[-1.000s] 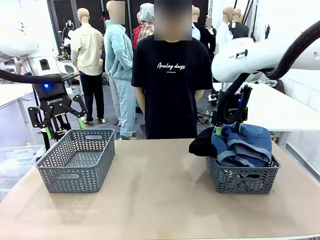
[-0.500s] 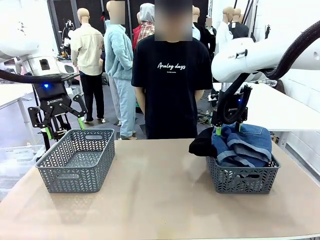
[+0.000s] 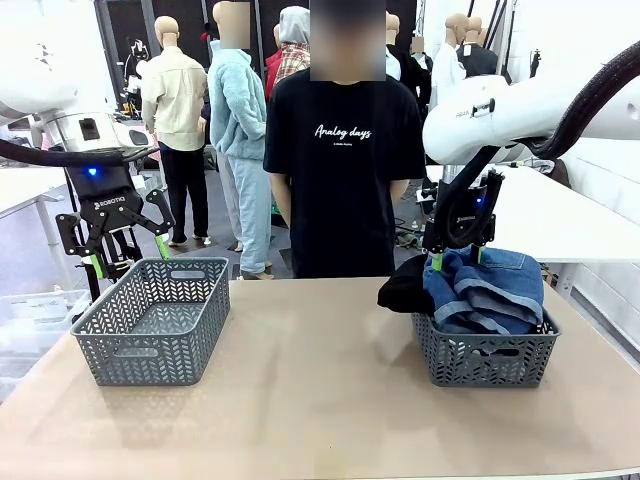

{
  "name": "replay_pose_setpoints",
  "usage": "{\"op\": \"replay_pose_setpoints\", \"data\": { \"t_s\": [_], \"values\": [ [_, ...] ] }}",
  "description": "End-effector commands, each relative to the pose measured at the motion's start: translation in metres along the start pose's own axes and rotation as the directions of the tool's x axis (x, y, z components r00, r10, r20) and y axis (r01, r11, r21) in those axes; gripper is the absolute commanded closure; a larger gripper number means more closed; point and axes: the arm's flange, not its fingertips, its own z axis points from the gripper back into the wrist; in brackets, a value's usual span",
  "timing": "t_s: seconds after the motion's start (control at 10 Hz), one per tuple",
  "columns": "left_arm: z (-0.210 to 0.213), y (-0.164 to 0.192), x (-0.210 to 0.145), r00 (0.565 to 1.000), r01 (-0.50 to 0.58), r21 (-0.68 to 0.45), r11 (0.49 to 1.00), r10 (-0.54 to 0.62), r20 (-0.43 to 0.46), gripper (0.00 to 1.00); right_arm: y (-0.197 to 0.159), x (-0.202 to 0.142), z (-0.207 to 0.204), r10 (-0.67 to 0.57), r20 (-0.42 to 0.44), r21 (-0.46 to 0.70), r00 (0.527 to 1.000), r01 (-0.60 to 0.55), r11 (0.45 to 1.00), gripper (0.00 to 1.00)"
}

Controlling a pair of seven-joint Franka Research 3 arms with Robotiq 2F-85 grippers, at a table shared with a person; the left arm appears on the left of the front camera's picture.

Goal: Sort the tops and bottoms.
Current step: Sort the clothes according to human instructions.

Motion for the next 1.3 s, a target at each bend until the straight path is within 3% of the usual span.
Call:
{"op": "replay_pose_setpoints", "data": {
  "t_s": [0.0, 1.2],
  "values": [
    [0.0024, 0.0022, -0.0014, 1.000, 0.003, -0.005, 1.000, -0.003, -0.006, 0.04, 0.0000, -0.0001, -0.0004, 0.013, -0.001, 0.000, 1.000, -0.013, 1.000, 0.00],
    [0.0024, 0.0022, -0.0014, 1.000, 0.003, -0.005, 1.000, -0.003, -0.006, 0.04, 0.0000, -0.0001, -0.0004, 0.013, -0.001, 0.000, 1.000, -0.013, 1.000, 0.00]
  ]
}}
